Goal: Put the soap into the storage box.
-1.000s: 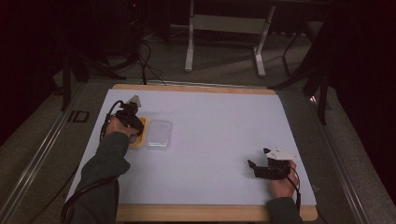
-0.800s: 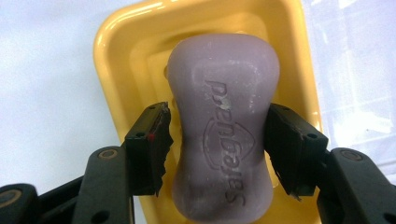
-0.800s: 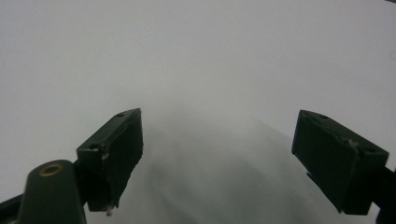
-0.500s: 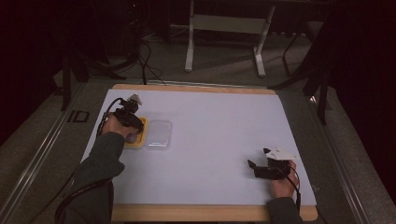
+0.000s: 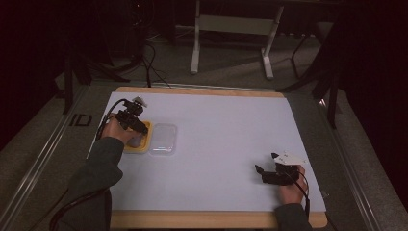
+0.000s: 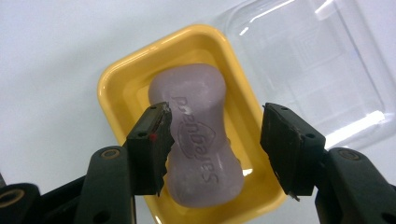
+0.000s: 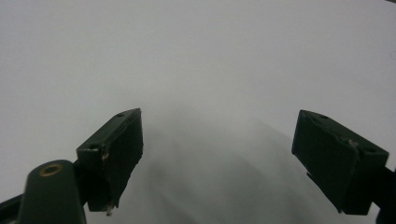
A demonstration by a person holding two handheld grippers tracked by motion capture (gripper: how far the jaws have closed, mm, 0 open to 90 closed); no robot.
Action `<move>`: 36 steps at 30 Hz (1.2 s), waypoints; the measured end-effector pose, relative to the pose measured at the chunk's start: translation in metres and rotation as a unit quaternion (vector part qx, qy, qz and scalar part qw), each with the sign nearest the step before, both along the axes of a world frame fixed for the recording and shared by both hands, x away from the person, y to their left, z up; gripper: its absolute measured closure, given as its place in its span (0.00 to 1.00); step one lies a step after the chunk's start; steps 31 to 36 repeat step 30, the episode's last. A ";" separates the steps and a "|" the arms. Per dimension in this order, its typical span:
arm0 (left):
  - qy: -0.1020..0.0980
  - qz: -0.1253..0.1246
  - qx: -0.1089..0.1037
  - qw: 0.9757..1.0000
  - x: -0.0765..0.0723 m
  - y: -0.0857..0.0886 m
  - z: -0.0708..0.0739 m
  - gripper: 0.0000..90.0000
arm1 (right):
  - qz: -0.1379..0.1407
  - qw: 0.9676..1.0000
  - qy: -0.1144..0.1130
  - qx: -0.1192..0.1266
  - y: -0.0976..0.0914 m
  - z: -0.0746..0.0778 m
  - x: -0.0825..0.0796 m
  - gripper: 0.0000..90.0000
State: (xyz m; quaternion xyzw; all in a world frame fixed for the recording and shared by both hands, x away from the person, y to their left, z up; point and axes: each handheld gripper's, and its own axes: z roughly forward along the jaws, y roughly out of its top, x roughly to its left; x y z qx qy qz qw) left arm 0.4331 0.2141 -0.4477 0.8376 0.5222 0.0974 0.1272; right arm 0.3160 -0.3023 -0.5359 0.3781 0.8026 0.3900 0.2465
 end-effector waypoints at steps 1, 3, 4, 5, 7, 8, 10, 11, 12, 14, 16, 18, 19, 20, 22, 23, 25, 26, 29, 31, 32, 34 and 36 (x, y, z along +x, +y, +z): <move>-0.005 -0.006 0.000 1.000 -0.001 0.001 0.002 0.49 | 0.000 1.000 0.000 0.000 0.000 0.000 0.000 0.18; -0.011 -0.009 -0.006 1.000 -0.004 0.000 0.003 0.49 | 0.000 1.000 0.000 -0.001 0.000 0.000 0.000 0.18; -0.016 -0.014 -0.008 1.000 -0.005 0.001 0.004 0.49 | 0.000 1.000 0.000 -0.001 0.000 0.000 0.000 0.18; -0.024 -0.023 -0.013 0.999 -0.008 0.000 0.005 0.49 | 0.000 1.000 0.000 -0.001 0.000 0.000 0.000 0.18; -0.030 -0.032 -0.020 0.999 -0.012 -0.001 0.006 0.49 | 0.000 1.000 0.000 -0.001 0.000 0.000 0.000 0.18; -0.030 -0.032 -0.020 0.999 -0.012 -0.001 0.006 0.49 | 0.000 1.000 0.000 -0.001 0.000 0.000 0.000 0.18; -0.035 -0.038 -0.023 0.998 -0.015 -0.002 0.006 0.49 | 0.001 1.000 0.000 -0.001 0.000 0.000 0.000 0.18; -0.039 -0.045 -0.026 0.998 -0.018 -0.004 0.005 0.49 | 0.001 1.000 0.000 -0.002 0.000 0.000 0.000 0.18; -0.039 -0.051 -0.023 0.998 -0.019 -0.005 0.005 0.49 | 0.001 1.000 0.000 -0.002 0.000 0.000 0.000 0.18; -0.043 -0.060 -0.022 0.997 -0.022 -0.008 0.003 0.49 | 0.001 1.000 0.000 -0.002 0.000 0.000 0.000 0.18; -0.044 -0.064 -0.023 0.997 -0.024 -0.009 0.003 0.49 | 0.001 1.000 0.000 -0.002 0.000 0.000 0.000 0.18; -0.050 -0.076 -0.023 0.996 -0.030 -0.014 0.002 0.49 | 0.001 1.000 0.000 -0.003 0.000 0.000 0.000 0.18; -0.050 -0.076 -0.023 0.996 -0.030 -0.014 0.002 0.49 | 0.001 1.000 0.000 -0.003 0.000 0.000 0.000 0.18; -0.051 -0.080 -0.023 0.995 -0.032 -0.015 0.001 0.49 | 0.001 1.000 0.000 -0.003 0.000 0.000 0.000 0.18; -0.054 -0.088 -0.025 0.994 -0.035 -0.019 -0.001 0.48 | 0.001 1.000 0.000 -0.002 0.000 0.000 0.000 0.18; -0.053 -0.095 -0.025 0.994 -0.039 -0.021 -0.003 0.48 | 0.001 1.000 0.000 -0.002 0.000 0.000 0.000 0.18; -0.053 -0.098 -0.024 0.994 -0.040 -0.022 -0.005 0.48 | 0.001 1.000 0.000 -0.002 0.000 0.000 0.000 0.18; -0.054 -0.099 -0.024 0.993 -0.042 -0.023 -0.006 0.48 | 0.001 1.000 0.000 -0.002 0.000 0.000 0.000 0.18; -0.058 -0.101 -0.030 0.993 -0.047 -0.025 -0.009 0.48 | 0.001 1.000 0.001 -0.002 0.000 0.000 0.000 0.18; -0.063 -0.101 -0.033 0.992 -0.049 -0.025 -0.010 0.48 | 0.001 1.000 0.001 -0.001 0.000 0.000 0.001 0.18; -0.063 -0.101 -0.033 0.992 -0.049 -0.025 -0.010 0.48 | 0.001 1.000 0.001 -0.001 0.000 0.000 0.001 0.18; -0.063 -0.101 -0.033 0.992 -0.049 -0.025 -0.010 0.48 | 0.001 1.000 0.001 -0.001 0.000 0.000 0.001 0.18; -0.063 -0.101 -0.033 0.992 -0.049 -0.025 -0.010 0.48 | 0.001 1.000 0.001 -0.001 0.000 0.000 0.001 0.18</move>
